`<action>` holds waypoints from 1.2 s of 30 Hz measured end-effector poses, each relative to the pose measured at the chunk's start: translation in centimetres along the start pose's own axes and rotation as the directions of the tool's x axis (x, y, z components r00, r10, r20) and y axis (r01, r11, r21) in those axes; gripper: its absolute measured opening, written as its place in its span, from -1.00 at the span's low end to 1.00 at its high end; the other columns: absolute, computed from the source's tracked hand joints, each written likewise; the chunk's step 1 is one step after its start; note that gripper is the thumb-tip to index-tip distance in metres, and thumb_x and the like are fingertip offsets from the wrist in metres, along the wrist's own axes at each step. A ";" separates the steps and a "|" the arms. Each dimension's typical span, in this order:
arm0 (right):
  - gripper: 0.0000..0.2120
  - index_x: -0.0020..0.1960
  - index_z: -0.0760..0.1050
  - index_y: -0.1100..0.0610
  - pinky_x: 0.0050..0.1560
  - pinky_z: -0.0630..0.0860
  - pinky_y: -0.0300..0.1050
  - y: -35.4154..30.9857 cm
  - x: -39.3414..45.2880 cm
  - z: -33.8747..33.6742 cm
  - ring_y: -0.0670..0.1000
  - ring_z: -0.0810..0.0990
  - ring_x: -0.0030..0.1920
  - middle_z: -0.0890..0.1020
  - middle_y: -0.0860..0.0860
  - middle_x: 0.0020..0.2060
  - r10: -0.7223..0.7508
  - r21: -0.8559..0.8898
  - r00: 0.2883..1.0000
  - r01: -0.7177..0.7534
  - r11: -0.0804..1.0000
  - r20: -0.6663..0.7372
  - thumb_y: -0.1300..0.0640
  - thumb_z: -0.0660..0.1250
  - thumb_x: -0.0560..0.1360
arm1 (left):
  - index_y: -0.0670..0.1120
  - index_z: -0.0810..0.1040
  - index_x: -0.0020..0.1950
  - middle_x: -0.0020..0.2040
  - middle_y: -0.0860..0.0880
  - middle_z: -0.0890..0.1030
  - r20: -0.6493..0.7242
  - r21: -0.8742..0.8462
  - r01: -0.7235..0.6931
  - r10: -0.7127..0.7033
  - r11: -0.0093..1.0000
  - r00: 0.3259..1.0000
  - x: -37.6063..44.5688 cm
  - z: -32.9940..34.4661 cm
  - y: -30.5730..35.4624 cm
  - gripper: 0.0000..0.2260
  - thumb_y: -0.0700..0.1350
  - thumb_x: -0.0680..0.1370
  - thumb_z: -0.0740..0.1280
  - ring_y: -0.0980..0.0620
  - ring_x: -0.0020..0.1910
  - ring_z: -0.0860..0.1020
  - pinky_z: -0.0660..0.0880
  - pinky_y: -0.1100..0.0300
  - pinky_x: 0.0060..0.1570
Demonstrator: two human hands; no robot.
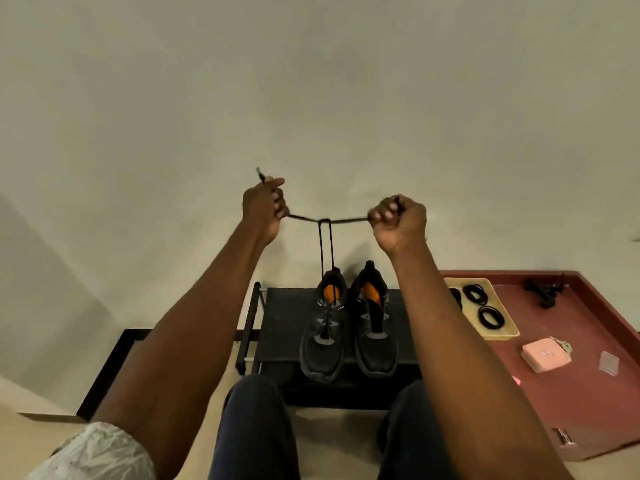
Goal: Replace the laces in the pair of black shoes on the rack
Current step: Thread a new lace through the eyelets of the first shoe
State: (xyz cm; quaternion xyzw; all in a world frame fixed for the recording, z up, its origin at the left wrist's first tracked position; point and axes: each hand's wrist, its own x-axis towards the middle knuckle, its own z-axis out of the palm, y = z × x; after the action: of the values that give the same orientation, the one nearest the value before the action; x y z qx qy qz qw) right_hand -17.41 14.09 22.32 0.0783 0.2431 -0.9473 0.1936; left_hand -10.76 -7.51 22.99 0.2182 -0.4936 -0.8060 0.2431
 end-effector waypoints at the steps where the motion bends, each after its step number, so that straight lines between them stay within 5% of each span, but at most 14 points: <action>1: -0.71 -0.35 0.28 0.10 -0.52 0.24 -0.22 -0.2 0.2 -0.6 -0.04 0.20 -0.61 0.28 -0.04 -0.57 -0.068 -0.227 0.998 0.066 0.972 0.000 0.23 0.10 0.55 | -0.13 0.56 0.14 -0.32 0.02 0.41 0.043 0.313 -0.116 0.108 0.943 0.993 0.4 -0.9 -0.2 -0.79 -0.16 0.69 0.14 0.15 -0.50 0.33 0.29 0.29 -0.47; 3: -0.69 -0.35 0.32 0.11 -0.48 0.20 -0.21 -0.7 0.8 -1.8 -0.04 0.22 -0.55 0.29 -0.04 -0.53 -0.266 -0.749 0.960 0.239 0.618 0.086 0.12 0.28 0.54 | 0.02 0.53 0.37 -0.02 0.08 0.57 0.331 0.782 -0.392 0.210 0.485 0.920 1.0 -2.4 -1.0 -0.72 -0.06 0.68 0.20 0.15 -0.13 0.52 0.44 0.25 -0.06; 5: -0.69 -0.21 0.55 0.13 -0.26 0.39 -0.14 -0.8 1.4 -2.7 -0.03 0.46 -0.33 0.51 -0.03 -0.36 -0.231 -0.940 0.912 0.330 -0.083 0.340 -0.11 0.42 0.51 | 0.11 0.47 0.44 0.22 0.05 0.57 0.536 0.839 -0.539 -0.061 -0.071 0.842 1.0 -3.4 -2.2 -0.59 0.19 0.62 0.26 0.03 0.21 0.50 0.35 0.12 0.24; 7: -0.56 0.13 0.64 0.04 0.02 0.51 -0.05 -0.3 2.1 -3.7 0.04 0.60 0.01 0.65 0.00 -0.03 0.037 -0.698 0.942 0.273 -0.662 0.334 -0.28 0.42 0.45 | 0.11 0.52 0.40 0.25 -0.08 0.53 0.504 0.656 -0.548 -0.239 -0.519 0.830 1.0 -4.0 -3.3 -0.52 0.32 0.58 0.22 -0.09 0.27 0.46 0.28 0.02 0.29; 9: -0.55 0.17 0.61 0.09 0.01 0.52 -0.02 0.3 2.4 -5.2 0.13 0.62 0.09 0.66 0.06 0.08 0.104 -0.390 0.959 0.205 -0.898 0.265 -0.25 0.37 0.51 | 0.05 0.60 0.28 0.25 -0.12 0.50 0.459 0.549 -0.474 -0.225 -0.689 0.859 1.0 -4.4 -4.3 -0.58 0.26 0.63 0.15 -0.13 0.28 0.43 0.25 -0.02 0.30; 12: -0.62 0.01 0.57 0.23 -0.12 0.38 -0.06 0.2 3.0 -7.2 0.19 0.59 0.00 0.61 0.11 -0.10 -0.067 -0.598 0.968 0.093 -0.796 0.241 -0.10 0.25 0.62 | -0.08 0.66 0.03 0.21 -0.14 0.50 0.251 0.882 -0.290 -0.150 -0.371 0.956 1.3 -4.7 -5.5 -0.63 0.13 0.66 0.16 -0.19 0.29 0.39 0.28 -0.05 0.30; 16: -0.66 -0.28 0.43 0.22 -0.28 0.28 -0.10 1.8 3.3 -8.1 0.07 0.41 -0.28 0.45 0.06 -0.35 -0.194 -0.996 0.979 -0.058 0.069 -0.070 0.08 0.26 0.61 | -0.11 0.49 -0.35 -0.22 -0.08 0.61 0.023 0.630 0.156 -0.219 0.761 0.975 0.6 -3.8 -7.5 -0.75 -0.20 0.55 0.31 -0.01 -0.08 0.56 0.36 0.15 -0.15; 19: -0.71 -0.30 0.38 0.11 -0.27 0.29 -0.13 4.7 3.3 -9.3 0.00 0.38 -0.35 0.52 0.05 -0.29 -0.057 -0.660 0.956 -0.154 0.736 -0.287 0.13 0.24 0.60 | -0.08 0.38 -0.43 -0.22 -0.12 0.66 0.067 0.088 0.263 -0.269 0.961 0.961 0.1 -3.3 -9.9 -0.68 -0.25 0.53 0.25 0.05 -0.22 0.66 0.31 0.21 -0.28; 22: -0.63 -0.34 0.29 0.08 0.09 0.43 0.01 6.9 4.1 -10.6 0.16 0.62 -0.08 0.69 0.15 -0.15 0.153 -0.051 0.967 -0.166 0.985 -0.202 0.13 0.09 0.65 | -0.11 0.35 -0.34 -0.20 -0.20 0.64 0.177 -0.338 0.295 -0.248 0.894 0.953 0.4 -2.9 -13.3 -0.68 -0.20 0.64 0.18 -0.09 -0.12 0.69 0.52 0.06 0.10; 25: -0.63 -0.38 0.25 0.10 -0.08 0.53 0.04 8.0 4.7 -11.3 0.07 0.52 -0.41 0.48 0.06 -0.48 0.153 0.234 0.982 -0.125 0.964 -0.107 0.17 0.06 0.60 | -0.10 0.33 -0.29 -0.42 -0.06 0.52 0.142 -0.498 0.276 -0.237 0.822 0.961 1.1 -3.2 -15.5 -0.64 -0.07 0.70 0.14 0.00 -0.41 0.56 0.58 0.06 -0.14; 29: -0.73 -0.42 0.20 0.05 -0.54 0.07 -0.27 6.9 6.7 -13.4 -0.03 0.09 -0.60 0.17 -0.05 -0.58 0.025 -0.337 0.993 -0.062 0.940 -0.112 0.09 0.11 0.44 | -0.04 0.28 -0.30 -0.46 0.03 0.34 0.018 -0.006 0.195 -0.195 0.981 0.981 3.1 -5.5 -16.3 -0.61 0.08 0.66 0.25 0.10 -0.58 0.22 0.15 0.27 -0.56; 32: -0.81 -0.26 0.46 0.06 -0.32 0.38 -0.14 5.6 8.8 -15.9 0.08 0.46 -0.34 0.45 -0.04 -0.36 -0.053 -0.973 0.990 0.137 0.188 0.130 -0.01 0.25 0.48 | -0.07 0.34 -0.17 -0.32 -0.01 0.43 0.131 0.806 -0.108 0.003 0.582 0.991 5.0 -8.4 -17.2 -0.59 0.21 0.52 0.41 0.04 -0.40 0.37 0.30 0.18 -0.40; 34: -0.62 0.03 0.59 0.00 -0.06 0.46 -0.06 5.5 9.5 -17.4 0.06 0.57 -0.04 0.56 -0.07 -0.10 0.184 -0.833 0.964 0.257 -0.489 0.190 -0.29 0.29 0.50 | -0.11 0.36 0.11 -0.19 -0.04 0.51 0.298 0.948 -0.276 -0.135 0.159 0.945 5.3 -9.5 -17.9 -0.44 0.30 0.44 0.45 -0.04 -0.22 0.52 0.40 0.08 -0.24; 36: -0.45 0.16 0.58 -0.02 -0.08 0.46 -0.01 6.0 9.7 -18.6 0.12 0.58 0.02 0.57 0.01 0.03 0.332 -0.510 0.938 0.333 -0.793 0.097 -0.43 0.27 0.45 | 0.02 0.19 0.50 -0.05 -0.12 0.60 0.345 0.892 -0.420 -0.349 -0.166 0.871 5.7 -10.1 -18.7 -0.20 0.39 0.43 0.38 -0.18 -0.03 0.60 0.49 0.01 -0.07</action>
State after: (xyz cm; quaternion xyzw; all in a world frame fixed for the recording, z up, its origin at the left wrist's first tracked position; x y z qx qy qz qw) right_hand -22.85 15.16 1.21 -0.3289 0.9285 -0.0392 0.1678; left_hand -12.53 -10.54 1.22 0.0975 -0.9762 -0.1502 -0.1223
